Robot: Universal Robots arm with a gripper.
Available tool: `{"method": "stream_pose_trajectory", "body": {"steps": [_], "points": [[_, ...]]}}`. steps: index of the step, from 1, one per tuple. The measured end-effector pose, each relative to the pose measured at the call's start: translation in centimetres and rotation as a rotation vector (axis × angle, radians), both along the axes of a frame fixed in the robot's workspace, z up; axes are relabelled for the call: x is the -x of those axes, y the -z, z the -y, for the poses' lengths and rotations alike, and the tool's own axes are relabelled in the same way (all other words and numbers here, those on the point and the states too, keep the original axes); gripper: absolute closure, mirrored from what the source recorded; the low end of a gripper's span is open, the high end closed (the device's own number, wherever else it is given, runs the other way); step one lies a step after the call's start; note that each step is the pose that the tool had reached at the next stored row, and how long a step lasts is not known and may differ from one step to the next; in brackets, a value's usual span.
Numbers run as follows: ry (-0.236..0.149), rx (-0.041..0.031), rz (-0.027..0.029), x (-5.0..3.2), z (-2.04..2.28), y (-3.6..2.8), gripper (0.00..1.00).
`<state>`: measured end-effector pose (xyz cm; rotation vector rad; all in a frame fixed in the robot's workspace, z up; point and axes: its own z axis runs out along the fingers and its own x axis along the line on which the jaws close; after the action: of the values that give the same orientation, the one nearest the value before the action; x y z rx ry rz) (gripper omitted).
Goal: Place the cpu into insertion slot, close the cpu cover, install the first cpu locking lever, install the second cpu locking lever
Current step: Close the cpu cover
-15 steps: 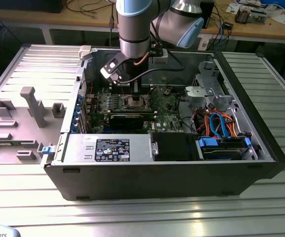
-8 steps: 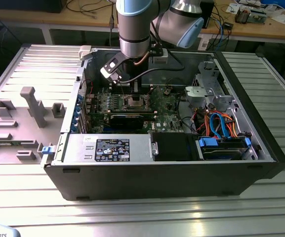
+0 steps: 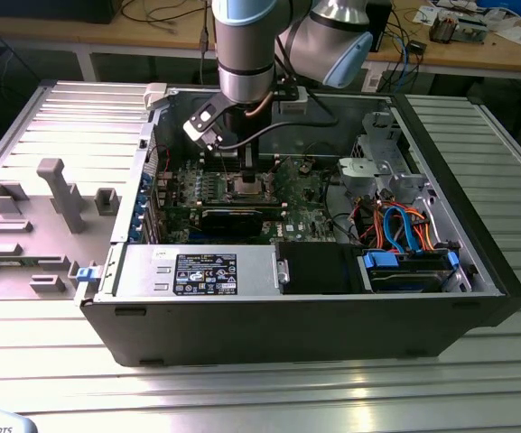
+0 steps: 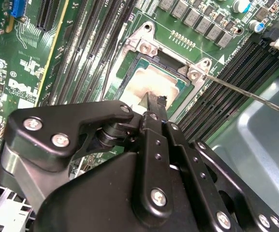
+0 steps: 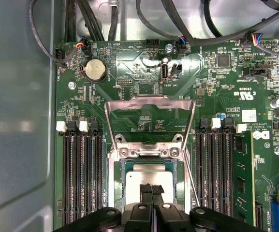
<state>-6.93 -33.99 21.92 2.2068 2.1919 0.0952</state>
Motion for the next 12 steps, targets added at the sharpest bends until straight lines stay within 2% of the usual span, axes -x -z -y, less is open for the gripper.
{"method": "stream_pose_trajectory", "body": {"steps": [12], "points": [[0.0, 0.0077, 0.0001, 0.0, 0.0, -0.01, 0.89]]}}
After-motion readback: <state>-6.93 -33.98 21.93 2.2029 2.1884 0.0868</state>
